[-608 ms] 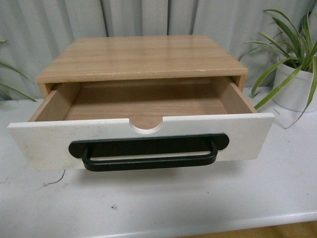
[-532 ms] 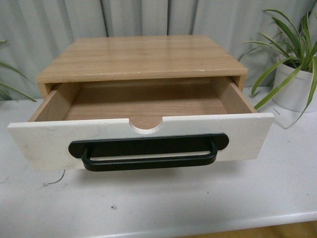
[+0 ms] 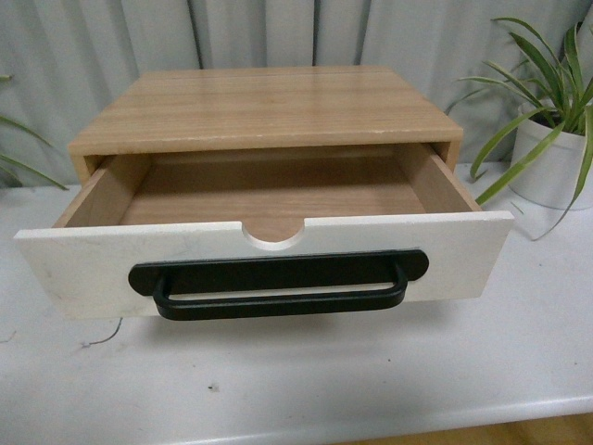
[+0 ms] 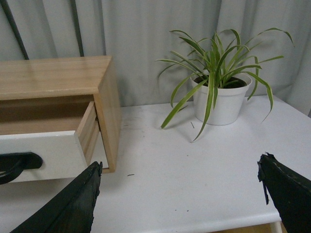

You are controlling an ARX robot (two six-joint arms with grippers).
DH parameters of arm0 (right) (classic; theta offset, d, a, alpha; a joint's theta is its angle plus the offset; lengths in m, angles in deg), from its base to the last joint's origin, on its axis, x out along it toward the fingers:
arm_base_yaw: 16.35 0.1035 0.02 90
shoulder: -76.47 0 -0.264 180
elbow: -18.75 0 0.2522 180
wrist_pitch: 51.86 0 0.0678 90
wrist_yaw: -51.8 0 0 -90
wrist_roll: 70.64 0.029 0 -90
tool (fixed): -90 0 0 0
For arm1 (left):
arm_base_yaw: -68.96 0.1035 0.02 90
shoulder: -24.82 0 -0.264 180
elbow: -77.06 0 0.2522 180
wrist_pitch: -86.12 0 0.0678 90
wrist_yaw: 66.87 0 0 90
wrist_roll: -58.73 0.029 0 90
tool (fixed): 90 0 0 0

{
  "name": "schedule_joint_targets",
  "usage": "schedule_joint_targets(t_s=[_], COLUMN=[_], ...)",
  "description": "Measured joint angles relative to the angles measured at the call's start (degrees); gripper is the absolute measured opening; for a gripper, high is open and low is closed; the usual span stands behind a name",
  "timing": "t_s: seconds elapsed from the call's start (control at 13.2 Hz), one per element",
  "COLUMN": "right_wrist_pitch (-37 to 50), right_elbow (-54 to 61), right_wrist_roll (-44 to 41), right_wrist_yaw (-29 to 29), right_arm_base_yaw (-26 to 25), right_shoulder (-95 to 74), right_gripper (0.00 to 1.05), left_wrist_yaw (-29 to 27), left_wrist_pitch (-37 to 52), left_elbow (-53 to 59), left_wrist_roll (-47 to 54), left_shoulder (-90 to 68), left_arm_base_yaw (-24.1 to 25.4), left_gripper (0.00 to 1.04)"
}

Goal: Close drawer sideways

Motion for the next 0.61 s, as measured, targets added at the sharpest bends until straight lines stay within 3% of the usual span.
schedule_joint_targets(t_s=[0.61], right_wrist_pitch=[0.0], right_elbow=[0.0], right_wrist_roll=[0.0], right_wrist_yaw=[0.0], right_arm_base_yaw=[0.0], right_shoulder=[0.0], right_gripper=[0.98], left_wrist_yaw=[0.0], left_wrist_pitch=[0.0], left_elbow=[0.0], left_wrist_roll=[0.0], left_shoulder=[0.0], left_arm_base_yaw=[0.0], left_gripper=[0.98])
